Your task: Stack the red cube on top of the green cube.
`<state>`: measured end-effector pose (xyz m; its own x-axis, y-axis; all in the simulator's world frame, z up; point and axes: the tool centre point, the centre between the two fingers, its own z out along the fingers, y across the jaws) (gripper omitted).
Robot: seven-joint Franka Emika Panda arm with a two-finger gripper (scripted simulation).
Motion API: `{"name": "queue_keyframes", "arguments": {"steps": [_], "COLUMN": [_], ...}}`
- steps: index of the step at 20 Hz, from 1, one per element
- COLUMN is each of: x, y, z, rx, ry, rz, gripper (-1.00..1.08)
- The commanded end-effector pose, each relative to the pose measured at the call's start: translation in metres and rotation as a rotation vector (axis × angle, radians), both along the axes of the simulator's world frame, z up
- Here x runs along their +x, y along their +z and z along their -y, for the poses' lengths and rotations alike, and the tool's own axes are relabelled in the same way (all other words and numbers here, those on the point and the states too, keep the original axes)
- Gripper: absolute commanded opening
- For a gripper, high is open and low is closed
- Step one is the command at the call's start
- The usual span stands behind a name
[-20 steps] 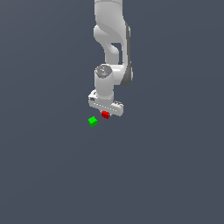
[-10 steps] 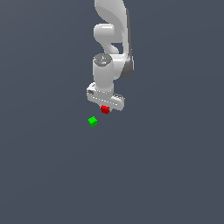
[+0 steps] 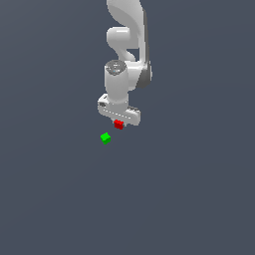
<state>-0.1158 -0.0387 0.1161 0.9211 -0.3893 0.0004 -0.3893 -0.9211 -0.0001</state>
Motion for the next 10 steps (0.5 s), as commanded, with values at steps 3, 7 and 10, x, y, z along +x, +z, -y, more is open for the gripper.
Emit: {"name": "queue_keyframes", "arguments": {"steps": [3, 7, 10], "x": [0.004, 0.01, 0.017], "y": [-0.009, -0.023, -0.036], "z": [0.013, 0.034, 0.052], "rx": [-0.001, -0.001, -0.001], "ry": [-0.001, -0.001, -0.001], "rz": [0.0, 0.0, 0.0], "gripper": [-1.0, -1.0, -1.0]}}
